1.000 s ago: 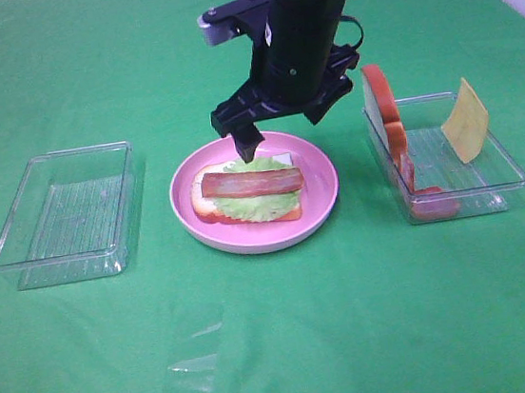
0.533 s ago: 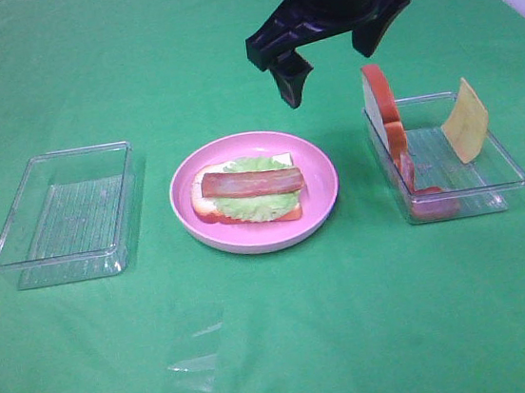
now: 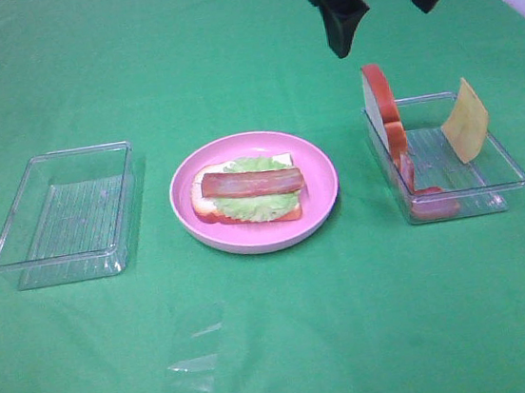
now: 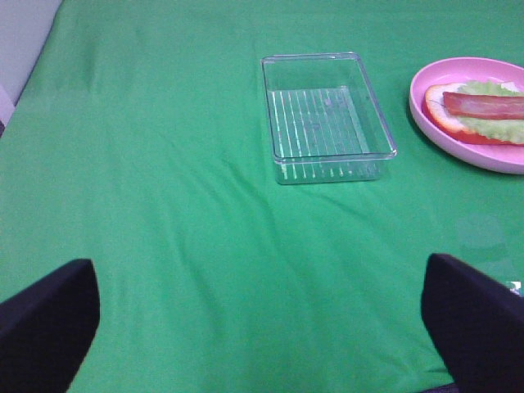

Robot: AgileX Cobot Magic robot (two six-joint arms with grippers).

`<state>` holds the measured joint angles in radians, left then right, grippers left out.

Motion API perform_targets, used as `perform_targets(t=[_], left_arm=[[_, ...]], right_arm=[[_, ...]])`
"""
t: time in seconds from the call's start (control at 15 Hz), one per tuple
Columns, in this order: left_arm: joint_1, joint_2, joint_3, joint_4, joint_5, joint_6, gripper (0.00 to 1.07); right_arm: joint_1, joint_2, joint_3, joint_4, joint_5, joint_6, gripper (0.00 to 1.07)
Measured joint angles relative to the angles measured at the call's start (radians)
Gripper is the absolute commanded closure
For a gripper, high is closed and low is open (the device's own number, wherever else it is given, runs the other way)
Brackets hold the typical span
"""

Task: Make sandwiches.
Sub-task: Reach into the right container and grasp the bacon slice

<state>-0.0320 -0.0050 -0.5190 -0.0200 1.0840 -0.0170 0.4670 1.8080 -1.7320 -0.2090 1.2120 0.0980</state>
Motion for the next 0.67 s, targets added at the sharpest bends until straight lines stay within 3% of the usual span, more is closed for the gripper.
perform_targets(t=[0.27, 0.47, 0.67], left_arm=[[0.0, 0.0, 0.0, 0.0, 0.0, 0.0, 0.04], [0.0, 0.0, 0.0, 0.0, 0.0, 0.0, 0.04], [0.0, 0.0, 0.0, 0.0, 0.0, 0.0, 0.04]], right_arm=[[-0.161, -0.004, 0.0, 0.108, 0.001, -0.016, 0.15], [-0.175, -0.004, 0.037, 0.114, 0.0, -0.016, 0.15], [-0.175, -0.004, 0.19, 0.13, -0.023, -0.006, 0.15]])
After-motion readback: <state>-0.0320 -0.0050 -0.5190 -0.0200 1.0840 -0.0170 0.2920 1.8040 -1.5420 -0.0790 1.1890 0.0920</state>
